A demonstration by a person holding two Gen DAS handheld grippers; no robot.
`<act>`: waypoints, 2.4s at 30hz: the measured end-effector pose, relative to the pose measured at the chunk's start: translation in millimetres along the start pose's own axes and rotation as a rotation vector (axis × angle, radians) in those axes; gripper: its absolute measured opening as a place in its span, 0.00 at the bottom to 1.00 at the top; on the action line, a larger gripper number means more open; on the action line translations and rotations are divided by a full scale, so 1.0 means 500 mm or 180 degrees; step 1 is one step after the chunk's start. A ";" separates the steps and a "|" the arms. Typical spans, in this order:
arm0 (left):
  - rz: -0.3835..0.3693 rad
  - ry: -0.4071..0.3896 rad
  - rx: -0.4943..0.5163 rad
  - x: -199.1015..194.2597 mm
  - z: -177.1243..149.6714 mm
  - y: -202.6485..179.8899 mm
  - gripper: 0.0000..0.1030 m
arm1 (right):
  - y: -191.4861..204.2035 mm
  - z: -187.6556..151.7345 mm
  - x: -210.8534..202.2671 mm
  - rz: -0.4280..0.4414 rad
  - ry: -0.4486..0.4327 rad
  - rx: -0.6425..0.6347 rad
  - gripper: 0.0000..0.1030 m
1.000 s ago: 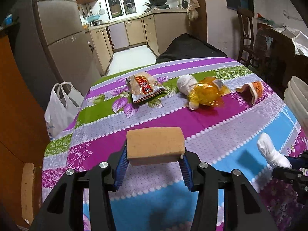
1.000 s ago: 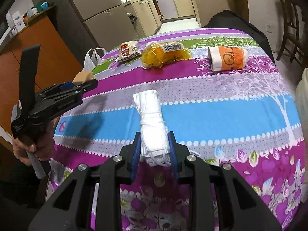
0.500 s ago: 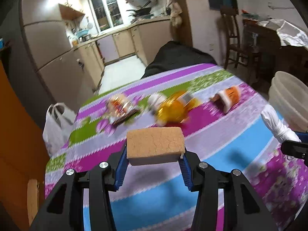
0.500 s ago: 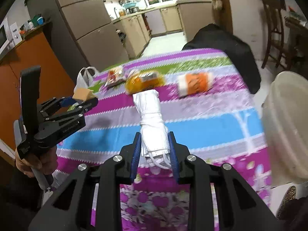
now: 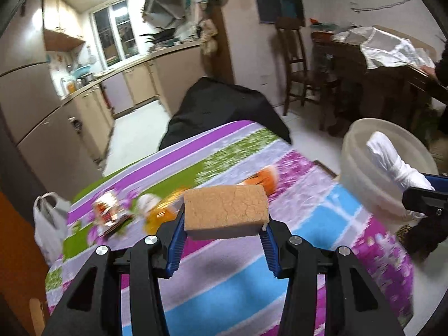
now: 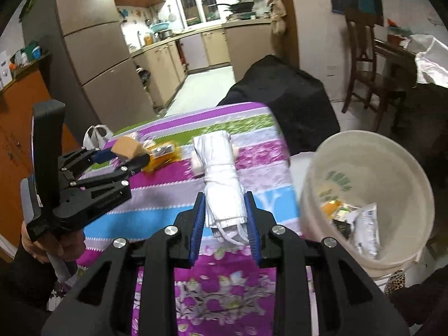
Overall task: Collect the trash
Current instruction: 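Carry the white mask and tan sponge over the white bucket with both tools, then open both tools to drop the mask and sponge into the bucket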
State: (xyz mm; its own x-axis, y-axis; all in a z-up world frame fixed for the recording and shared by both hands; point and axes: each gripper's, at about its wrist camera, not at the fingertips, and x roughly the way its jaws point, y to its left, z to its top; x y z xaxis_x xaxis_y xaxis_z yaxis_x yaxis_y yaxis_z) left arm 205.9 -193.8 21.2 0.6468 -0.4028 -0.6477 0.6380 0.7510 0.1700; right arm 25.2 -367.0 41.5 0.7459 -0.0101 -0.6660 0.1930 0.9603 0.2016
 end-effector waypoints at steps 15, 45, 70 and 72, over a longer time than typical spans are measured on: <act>-0.0794 -0.0151 0.0621 0.064 0.166 -0.288 0.47 | -0.219 0.037 -0.097 -0.0707 -0.0069 0.0388 0.26; -0.1288 0.0263 0.1356 0.243 0.257 -0.545 0.47 | -0.419 0.056 -0.018 -0.1073 0.0821 0.0865 0.26; -0.1118 0.0196 0.1418 0.260 0.242 -0.537 0.65 | -0.427 0.068 0.011 -0.1178 0.0801 0.0815 0.44; -0.1079 0.0196 0.1436 0.262 0.239 -0.535 0.65 | -0.429 0.065 0.011 -0.1202 0.0805 0.0805 0.44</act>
State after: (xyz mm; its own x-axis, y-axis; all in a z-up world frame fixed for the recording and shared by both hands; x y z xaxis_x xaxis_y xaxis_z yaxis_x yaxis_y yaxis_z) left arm 169.7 -510.0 -20.3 0.3578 -0.5409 -0.7612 0.9298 0.2817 0.2369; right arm 8.7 -581.9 17.9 0.4231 -0.2452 -0.8723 0.5903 0.8050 0.0600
